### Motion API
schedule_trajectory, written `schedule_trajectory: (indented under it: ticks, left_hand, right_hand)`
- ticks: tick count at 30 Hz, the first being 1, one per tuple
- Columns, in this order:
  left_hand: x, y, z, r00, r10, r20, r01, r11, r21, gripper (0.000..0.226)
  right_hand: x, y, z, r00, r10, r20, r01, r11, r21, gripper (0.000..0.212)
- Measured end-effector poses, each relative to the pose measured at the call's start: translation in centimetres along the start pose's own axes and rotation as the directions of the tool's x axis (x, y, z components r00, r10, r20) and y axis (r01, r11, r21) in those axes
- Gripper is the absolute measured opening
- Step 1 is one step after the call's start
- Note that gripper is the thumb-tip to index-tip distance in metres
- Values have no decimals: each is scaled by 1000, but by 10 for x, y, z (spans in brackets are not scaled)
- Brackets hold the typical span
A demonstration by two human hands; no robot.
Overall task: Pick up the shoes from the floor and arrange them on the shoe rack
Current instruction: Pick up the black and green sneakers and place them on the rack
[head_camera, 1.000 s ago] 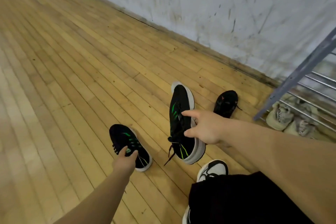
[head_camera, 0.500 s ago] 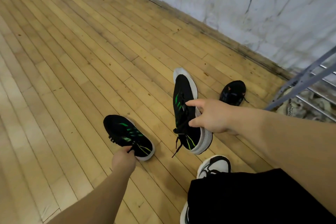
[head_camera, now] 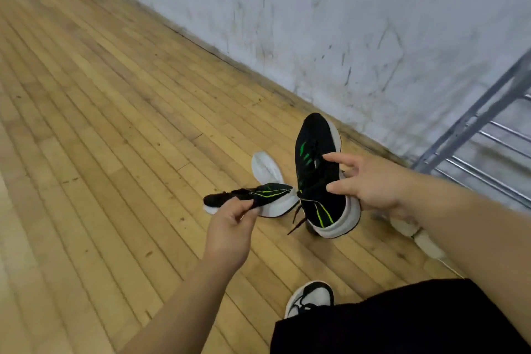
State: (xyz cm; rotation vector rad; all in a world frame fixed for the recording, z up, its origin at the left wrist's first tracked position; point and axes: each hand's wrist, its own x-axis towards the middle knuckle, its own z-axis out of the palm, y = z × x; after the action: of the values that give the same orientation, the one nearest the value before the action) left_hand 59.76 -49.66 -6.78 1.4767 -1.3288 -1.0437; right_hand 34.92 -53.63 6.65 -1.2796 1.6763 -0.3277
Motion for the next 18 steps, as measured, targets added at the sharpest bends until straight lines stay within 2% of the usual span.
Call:
schedule_trajectory:
  ticks: [4,8,11,14,18]
  left_hand:
    - [2,80,19,959,231,166,-226,973,-46,38]
    - [0,137,47,906,292,308,-268,956,-119,35]
    - [-2,162,72,875,287,390,-253,958,-137,15]
    - [-8,184,91,817,299,493,-278,953,-118,16]
    - [-15,215,111,707,328,627,-363,929,-76,14]
  right_hand:
    - [-58,13,-66,989,2,-148,37,965,260,52]
    - [-120,47,-122,964,77,-255,71,849,524,40]
    - [-162,82,-145,946,129,-299,78,802,592,41]
    - [-195,122,-155,942,166,-293,41,807,589,44]
    - [-217,177,-155,940,208,-270,-5,801,598,43]
